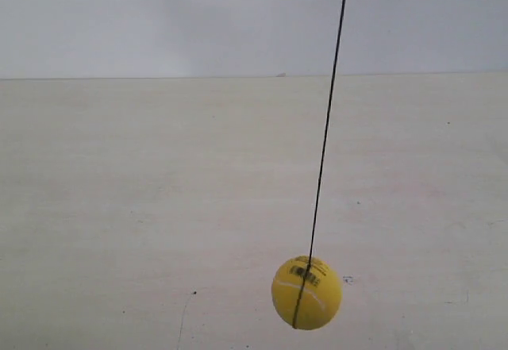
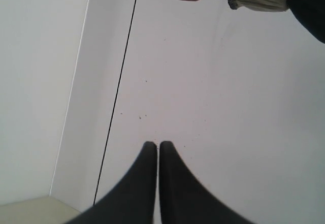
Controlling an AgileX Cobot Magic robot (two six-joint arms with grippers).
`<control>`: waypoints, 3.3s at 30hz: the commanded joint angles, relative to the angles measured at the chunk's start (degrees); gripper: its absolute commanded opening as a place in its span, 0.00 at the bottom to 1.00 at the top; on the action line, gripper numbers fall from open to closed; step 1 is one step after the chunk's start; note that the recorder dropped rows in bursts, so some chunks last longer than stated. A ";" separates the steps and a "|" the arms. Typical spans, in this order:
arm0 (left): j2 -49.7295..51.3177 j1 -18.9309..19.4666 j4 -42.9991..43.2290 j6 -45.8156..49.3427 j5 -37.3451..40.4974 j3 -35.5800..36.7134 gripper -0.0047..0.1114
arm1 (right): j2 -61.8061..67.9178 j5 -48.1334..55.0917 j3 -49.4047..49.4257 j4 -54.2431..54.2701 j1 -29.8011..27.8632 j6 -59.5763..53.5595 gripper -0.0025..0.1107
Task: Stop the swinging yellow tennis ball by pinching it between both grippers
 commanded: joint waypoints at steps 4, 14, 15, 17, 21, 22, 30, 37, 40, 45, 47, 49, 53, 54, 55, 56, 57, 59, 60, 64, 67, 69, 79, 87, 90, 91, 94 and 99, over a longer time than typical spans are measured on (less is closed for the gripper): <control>-0.08 0.12 1.29 -0.21 1.48 0.13 0.08 | -0.32 0.00 -0.36 0.09 0.02 0.46 0.02; -0.08 0.12 1.29 0.42 1.62 0.13 0.08 | -0.32 0.00 -0.36 0.09 0.02 0.46 0.02; -0.08 0.12 1.29 2.12 1.62 0.13 0.08 | -0.32 0.00 -0.36 0.09 0.02 0.46 0.02; -0.08 0.12 1.29 6.52 1.62 0.13 0.08 | -0.32 0.00 -0.36 0.09 0.02 0.46 0.02; -0.08 0.12 1.29 17.99 1.62 0.13 0.08 | -0.32 0.00 -0.36 0.09 0.02 0.46 0.02; -0.08 0.12 1.29 20.11 1.62 0.13 0.08 | -0.32 0.00 -0.36 0.09 0.02 0.46 0.02; -0.08 0.12 1.29 29.84 1.62 0.13 0.08 | -0.32 -0.97 -0.36 -0.35 0.02 0.46 0.02; -0.08 0.12 1.29 29.84 1.62 0.13 0.08 | -0.32 -1.07 -0.36 -0.35 0.02 0.46 0.02; -0.08 0.12 1.29 30.45 1.62 0.13 0.08 | -0.32 -1.07 -0.36 -0.35 0.02 0.46 0.02; -0.08 0.12 1.29 30.98 1.62 0.13 0.08 | -0.32 -1.07 -0.36 -0.35 0.02 0.46 0.02; -0.08 0.12 1.29 30.98 1.62 0.13 0.08 | -0.32 -1.07 -0.36 -0.35 0.02 0.46 0.02; -0.08 0.12 1.29 31.34 1.62 0.13 0.08 | -0.32 -1.07 -0.36 -0.35 0.02 0.46 0.02; -0.08 0.12 1.29 31.81 1.62 0.13 0.08 | -0.32 -1.07 -0.36 -0.35 0.02 0.46 0.02; -0.08 0.12 1.29 31.81 1.62 0.13 0.08 | -0.32 -1.07 -0.36 -0.35 0.02 0.46 0.02; -0.08 0.12 1.29 31.81 1.62 0.13 0.08 | -0.32 -1.07 -0.36 -0.35 0.02 0.46 0.02; -0.08 0.12 1.29 31.81 1.62 0.13 0.08 | -0.32 -1.07 -0.36 -0.35 0.02 0.46 0.02; -0.08 0.12 1.29 31.81 1.62 0.13 0.08 | -0.32 -1.07 -0.36 -0.35 0.02 0.46 0.02; -0.08 0.12 1.29 31.81 1.62 0.13 0.08 | -0.32 -1.07 -0.36 -0.35 0.02 0.46 0.02; -0.08 0.12 1.29 31.81 1.62 0.13 0.08 | -0.32 -1.07 -0.36 -0.35 0.02 0.46 0.02; -0.08 0.12 1.29 31.81 1.62 0.13 0.08 | -0.32 -1.07 -0.36 -0.35 0.02 0.46 0.02; -0.08 0.12 1.29 31.81 1.62 0.13 0.08 | -0.32 -1.07 -0.36 -0.35 0.02 0.46 0.02; -0.08 0.12 1.29 31.81 1.62 0.13 0.08 | -0.32 -1.07 -0.36 -0.35 0.02 0.46 0.02; -0.08 0.12 1.29 31.81 1.62 0.13 0.08 | -0.32 -0.85 -0.36 0.39 0.02 0.46 0.02; -0.08 0.12 1.29 31.78 1.62 0.13 0.08 | -0.32 -1.38 1.71 62.53 -0.09 0.46 0.02; -0.08 0.12 1.29 31.78 1.62 0.13 0.08 | -0.32 -2.94 3.64 72.01 -0.09 0.46 0.02; -0.08 0.12 1.29 31.78 1.62 0.13 0.08 | -0.32 -4.43 5.50 72.35 -0.09 0.46 0.02; -0.08 0.12 1.29 31.78 1.62 0.13 0.08 | -0.32 -5.86 11.72 72.45 -0.09 0.46 0.02; -0.08 0.12 1.29 31.78 1.62 0.13 0.08 | -0.32 -5.74 20.94 73.67 -0.09 0.46 0.02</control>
